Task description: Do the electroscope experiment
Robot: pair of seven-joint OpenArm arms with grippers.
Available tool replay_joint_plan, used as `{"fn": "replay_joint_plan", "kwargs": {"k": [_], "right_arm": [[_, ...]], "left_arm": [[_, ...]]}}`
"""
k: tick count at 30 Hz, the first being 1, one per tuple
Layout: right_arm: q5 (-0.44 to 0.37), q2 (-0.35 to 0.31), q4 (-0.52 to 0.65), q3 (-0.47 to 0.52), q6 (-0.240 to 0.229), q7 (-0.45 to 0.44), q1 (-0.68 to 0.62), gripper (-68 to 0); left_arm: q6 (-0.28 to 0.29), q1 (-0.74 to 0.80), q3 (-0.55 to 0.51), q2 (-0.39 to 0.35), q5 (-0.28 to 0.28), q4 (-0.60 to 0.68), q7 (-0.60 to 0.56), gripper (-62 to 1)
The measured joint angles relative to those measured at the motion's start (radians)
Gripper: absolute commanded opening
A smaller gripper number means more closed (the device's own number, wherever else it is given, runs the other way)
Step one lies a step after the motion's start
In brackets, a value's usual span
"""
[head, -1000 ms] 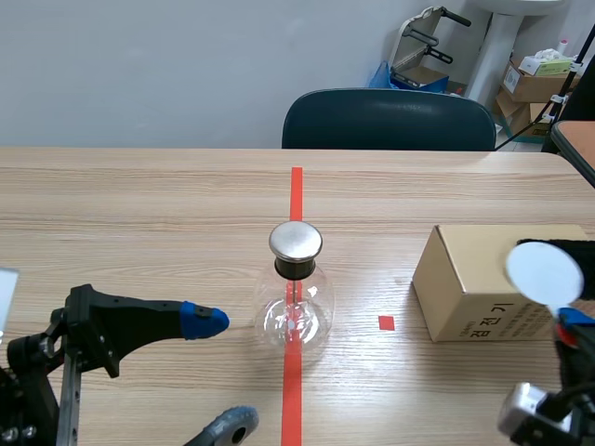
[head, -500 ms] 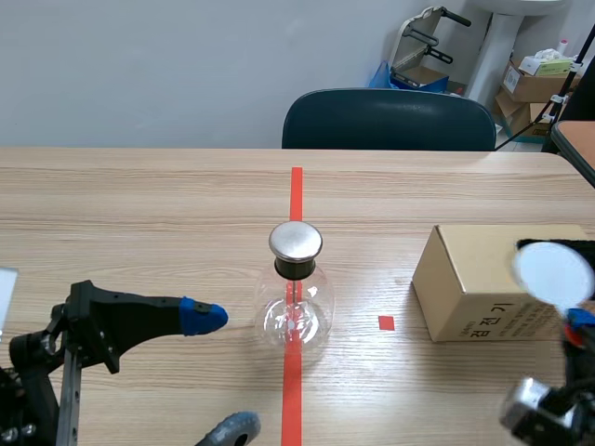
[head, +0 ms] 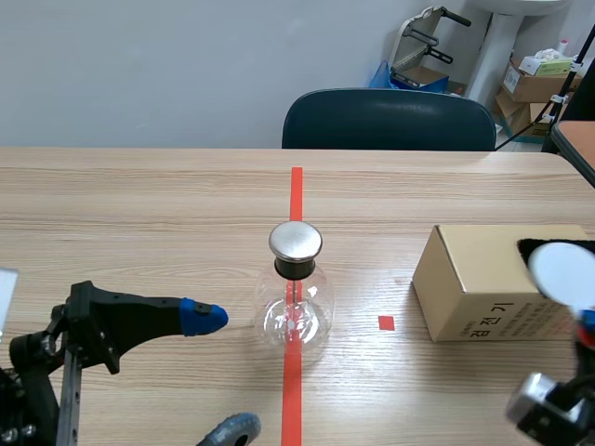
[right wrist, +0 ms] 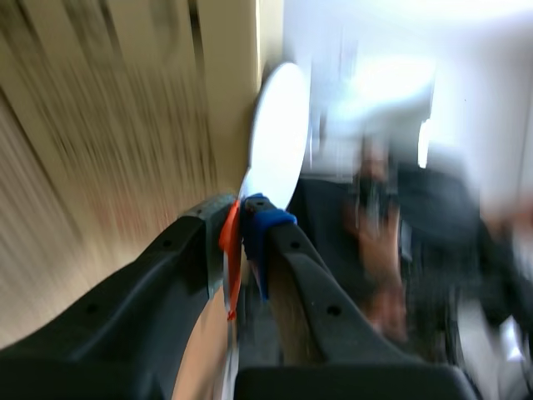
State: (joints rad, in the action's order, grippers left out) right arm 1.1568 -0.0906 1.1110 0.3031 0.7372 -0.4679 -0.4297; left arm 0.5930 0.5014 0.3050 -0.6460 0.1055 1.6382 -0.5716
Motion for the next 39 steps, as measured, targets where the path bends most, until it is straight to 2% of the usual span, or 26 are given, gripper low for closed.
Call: {"fn": "replay_joint_plan", "kwargs": {"k": [2,4,6,9,10,11,12,13,16,17,18,20,23,24,25,26,27,28,30,31,32,34,37,39], "right_arm": [[-0.011,-0.003,0.0,0.008,-0.003,0.15,0.0,-65.6],[-0.012,-0.009,0.0,0.02,-0.008,0.147,-0.003,-65.6],[-0.004,-0.011,0.0,0.023,-0.007,0.027,-0.003,-65.6],[0.008,-0.016,0.0,0.022,0.0,-0.269,-0.002,-65.6],[0.015,-0.014,0.0,0.021,0.0,-0.32,-0.001,-65.6],[0.016,-0.012,0.0,0.021,-0.001,-0.323,-0.001,-65.6],[0.012,-0.011,0.0,0.021,0.0,-0.301,-0.002,-65.6],[0.011,-0.009,0.0,0.021,-0.001,-0.238,-0.003,-65.6],[-0.012,0.0,0.0,0.023,-0.004,0.107,-0.002,-65.6],[-0.017,-0.002,0.0,0.026,-0.008,0.177,-0.002,-65.6],[-0.018,-0.004,0.0,0.034,-0.009,0.192,-0.003,-65.6],[-0.01,-0.007,0.0,0.04,-0.011,0.116,-0.009,-65.6],[0.009,-0.006,0.0,0.041,-0.002,-0.167,-0.011,-65.6],[0.014,-0.006,0.0,0.036,0.001,-0.232,-0.009,-65.6],[0.014,-0.005,0.0,0.029,0.0,-0.256,-0.009,-65.6],[0.014,-0.002,0.0,0.027,0.0,-0.243,-0.009,-65.6],[0.014,0.001,0.0,0.027,0.0,-0.19,-0.009,-65.6],[0.009,0.002,0.0,0.027,-0.001,-0.109,-0.009,-65.6],[-0.004,0.002,0.0,0.027,-0.005,0.116,-0.008,-65.6],[-0.014,-0.001,0.0,0.031,-0.006,0.19,-0.008,-65.6],[-0.016,-0.003,0.0,0.036,-0.013,0.202,-0.009,-65.6],[-0.005,-0.007,0.0,0.04,-0.014,0.133,-0.016,-65.6],[0.02,-0.006,0.0,0.039,-0.012,-0.143,-0.017,-65.6],[0.026,-0.005,0.0,0.027,-0.012,-0.229,-0.017,-65.6]], "left_arm": [[0.0,0.0,0.0,0.0,0.0,0.0,0.0,-14.2],[0.0,0.0,0.0,0.0,0.0,0.0,0.0,-14.2],[0.0,0.0,0.0,0.0,0.0,0.0,0.0,-14.2],[0.0,0.0,0.0,0.0,0.0,0.0,0.0,-14.2],[0.0,0.0,0.0,0.0,0.0,0.0,0.0,-14.2],[0.0,0.0,0.0,0.0,0.0,0.0,0.0,-14.2],[0.0,0.0,0.0,0.0,0.0,0.0,0.0,-14.4],[0.0,0.0,0.0,0.0,0.0,0.0,0.0,-14.4],[0.0,0.0,0.0,0.0,0.0,0.0,0.0,-14.4],[0.0,0.0,0.0,0.0,0.0,0.0,0.0,-14.4],[0.0,0.0,0.0,0.0,0.0,0.0,0.0,-14.4],[0.0,0.0,0.0,0.0,0.001,0.0,0.0,-14.4],[0.001,0.0,0.0,0.0,0.0,0.0,0.0,-14.4],[0.0,0.0,0.0,0.0,0.001,0.0,0.0,-14.4],[0.0,0.0,0.0,0.0,0.001,0.0,0.0,-14.4],[0.0,0.0,0.0,0.0,0.001,0.0,0.0,-14.4],[0.0,0.0,0.0,0.0,0.001,0.0,0.0,-14.4],[0.0,0.0,0.0,0.0,0.001,0.0,0.0,-14.4],[0.0,0.0,0.0,0.0,0.001,0.0,0.0,-14.4],[0.0,0.0,0.0,0.0,0.001,0.0,0.0,-14.4],[0.0,0.0,0.0,0.0,0.001,0.0,0.0,-14.4],[0.0,0.0,0.0,0.0,0.001,0.0,0.0,-14.4],[0.0,0.0,0.0,0.0,0.0,0.0,0.0,-14.4],[0.0,0.0,0.0,0.0,0.001,0.0,0.0,-14.4]]}}
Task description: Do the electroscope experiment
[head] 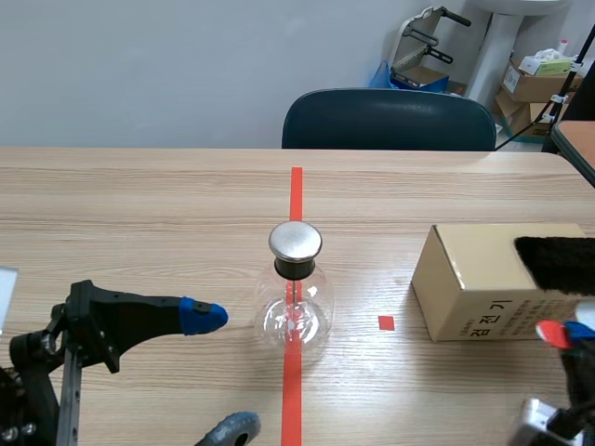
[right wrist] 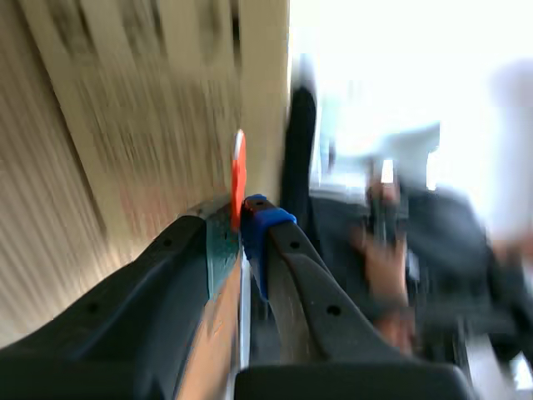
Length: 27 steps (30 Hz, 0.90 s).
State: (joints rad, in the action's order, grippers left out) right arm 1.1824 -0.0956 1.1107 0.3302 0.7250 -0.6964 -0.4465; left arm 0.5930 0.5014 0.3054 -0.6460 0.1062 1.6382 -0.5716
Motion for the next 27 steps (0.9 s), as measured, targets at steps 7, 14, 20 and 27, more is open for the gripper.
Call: {"fn": "replay_joint_plan", "kwargs": {"k": [7,14,20,27], "right_arm": [[-0.019,0.002,0.0,0.003,0.0,0.107,-0.001,-65.6],[-0.015,0.001,0.0,0.003,0.0,0.107,-0.001,-65.6],[-0.015,0.001,0.0,0.003,0.0,0.107,-0.001,-65.6],[-0.015,0.001,0.0,0.003,0.0,0.107,-0.001,-65.6]], "left_arm": [[0.0,0.0,0.0,0.0,0.0,0.0,0.0,-14.4],[0.0,0.0,0.0,0.0,0.0,0.0,0.0,-14.4],[0.0,0.0,0.0,0.0,0.0,0.0,0.0,-14.4],[0.0,0.0,0.0,0.0,0.0,0.0,0.0,-14.4]]}}
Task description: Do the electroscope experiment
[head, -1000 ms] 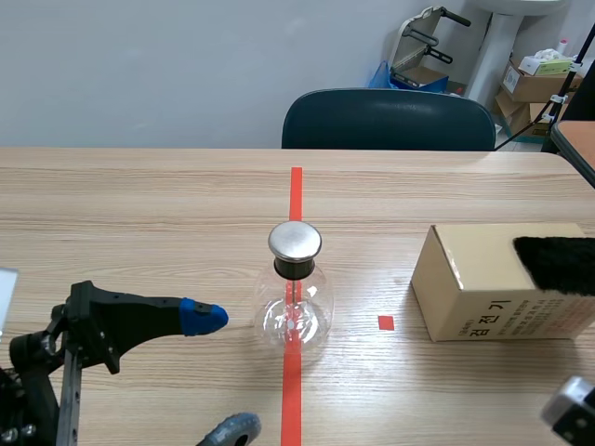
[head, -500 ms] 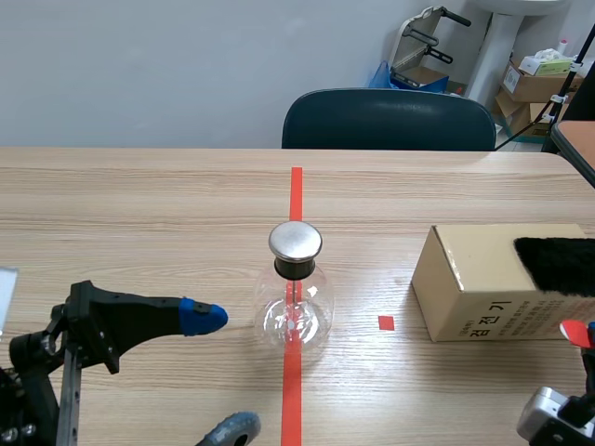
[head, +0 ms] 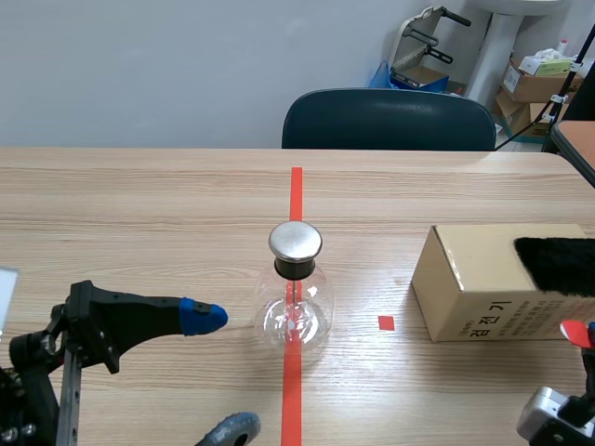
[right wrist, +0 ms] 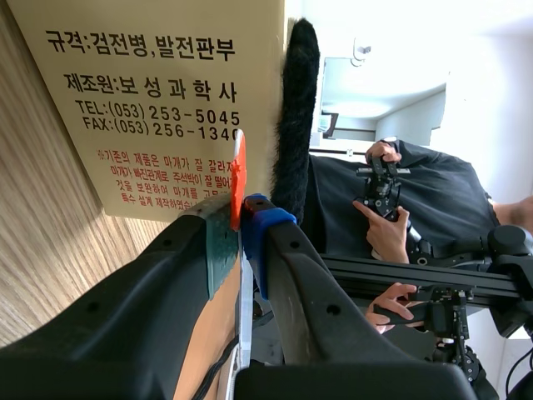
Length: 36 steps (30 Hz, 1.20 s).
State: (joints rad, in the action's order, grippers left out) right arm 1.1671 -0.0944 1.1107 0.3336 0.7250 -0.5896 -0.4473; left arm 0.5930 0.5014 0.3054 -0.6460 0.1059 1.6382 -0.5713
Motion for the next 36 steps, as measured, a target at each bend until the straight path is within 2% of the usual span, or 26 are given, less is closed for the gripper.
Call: {"fn": "replay_joint_plan", "kwargs": {"k": [13,15,19,23,27,31,33,36], "right_arm": [[-0.001,0.0,0.0,0.0,0.0,0.0,0.0,-65.6],[-0.005,0.0,0.0,0.0,0.0,0.0,0.0,-65.6],[-0.008,0.0,0.0,0.0,0.0,0.0,0.0,-65.6],[-0.008,0.0,0.0,0.0,0.0,0.0,0.0,-65.6],[-0.01,-0.001,0.0,0.0,0.0,0.0,-0.008,-65.6],[-0.015,0.0,0.002,0.0,0.0,0.0,-0.025,-65.6],[-0.027,0.0,0.014,0.0,0.0,0.0,-0.036,-65.6],[-0.031,0.0,0.039,0.0,0.0,0.015,-0.046,-65.6]], "left_arm": [[-0.002,0.0,0.0,0.0,0.0,0.0,0.0,-14.5],[-0.014,0.0,0.0,0.0,0.0,0.0,0.004,-17.0],[-0.039,0.0,0.0,0.0,0.0,0.0,0.006,-27.1],[-0.071,0.0,0.0,-0.011,0.0,0.0,0.006,-31.6],[-0.117,-0.003,0.0,-0.026,0.0,0.0,0.006,-32.9],[-0.124,-0.03,0.009,-0.041,0.002,0.0,0.008,-32.9],[-0.15,-0.05,0.023,-0.046,0.003,0.0,0.042,-32.9],[-0.16,-0.087,0.044,-0.056,0.002,-0.002,0.103,-32.9]]}}
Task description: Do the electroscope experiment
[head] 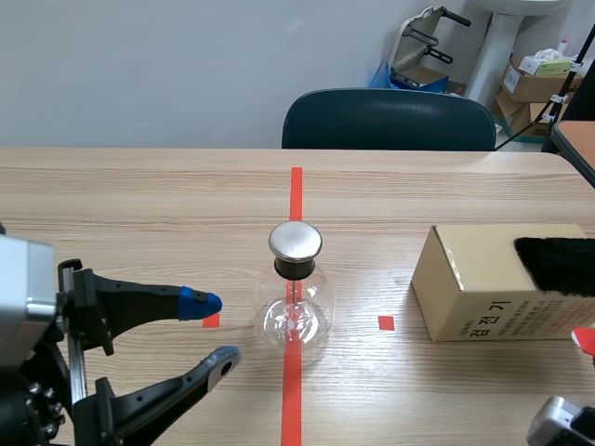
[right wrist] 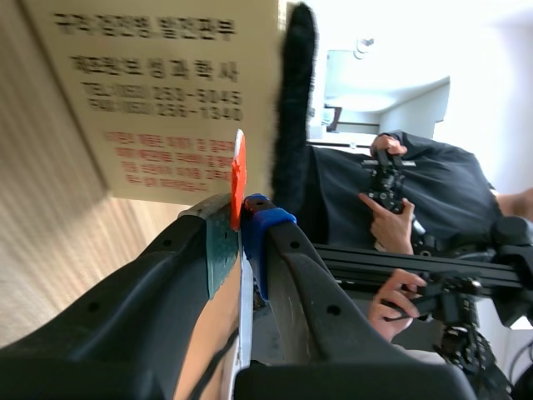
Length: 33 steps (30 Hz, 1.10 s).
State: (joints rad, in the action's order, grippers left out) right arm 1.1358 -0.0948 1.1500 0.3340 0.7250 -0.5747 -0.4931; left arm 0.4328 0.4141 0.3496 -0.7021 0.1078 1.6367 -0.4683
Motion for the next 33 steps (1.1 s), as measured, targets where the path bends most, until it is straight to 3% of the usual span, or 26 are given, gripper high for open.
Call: {"fn": "replay_joint_plan", "kwargs": {"k": [5,13,18,22,25,33], "right_arm": [[-0.003,0.0,0.042,0.0,0.0,0.027,-0.007,-65.6],[-0.011,0.0,0.135,0.0,0.0,0.034,-0.023,-65.5],[-0.019,0.0,0.189,0.0,0.0,0.034,-0.023,-65.5],[-0.018,0.0,0.225,-0.01,0.0,0.05,-0.023,-65.5],[-0.018,-0.003,0.243,-0.039,0.0,0.061,-0.023,-65.5],[0.008,-0.015,0.245,-0.083,0.0,0.076,-0.023,-65.5]], "left_arm": [[-0.003,-0.06,0.049,0.001,0.001,-0.054,0.035,-33.0],[-0.007,-0.169,0.122,0.001,0.01,-0.159,0.034,-45.1],[-0.007,-0.256,0.172,0.001,0.013,-0.237,0.035,-46.3],[-0.007,-0.311,0.215,0.001,0.053,-0.312,0.034,-52.3],[-0.007,-0.351,0.243,0.002,0.053,-0.375,0.037,-55.6],[-0.019,-0.375,0.252,0.09,0.052,-0.496,0.031,-57.9]]}}
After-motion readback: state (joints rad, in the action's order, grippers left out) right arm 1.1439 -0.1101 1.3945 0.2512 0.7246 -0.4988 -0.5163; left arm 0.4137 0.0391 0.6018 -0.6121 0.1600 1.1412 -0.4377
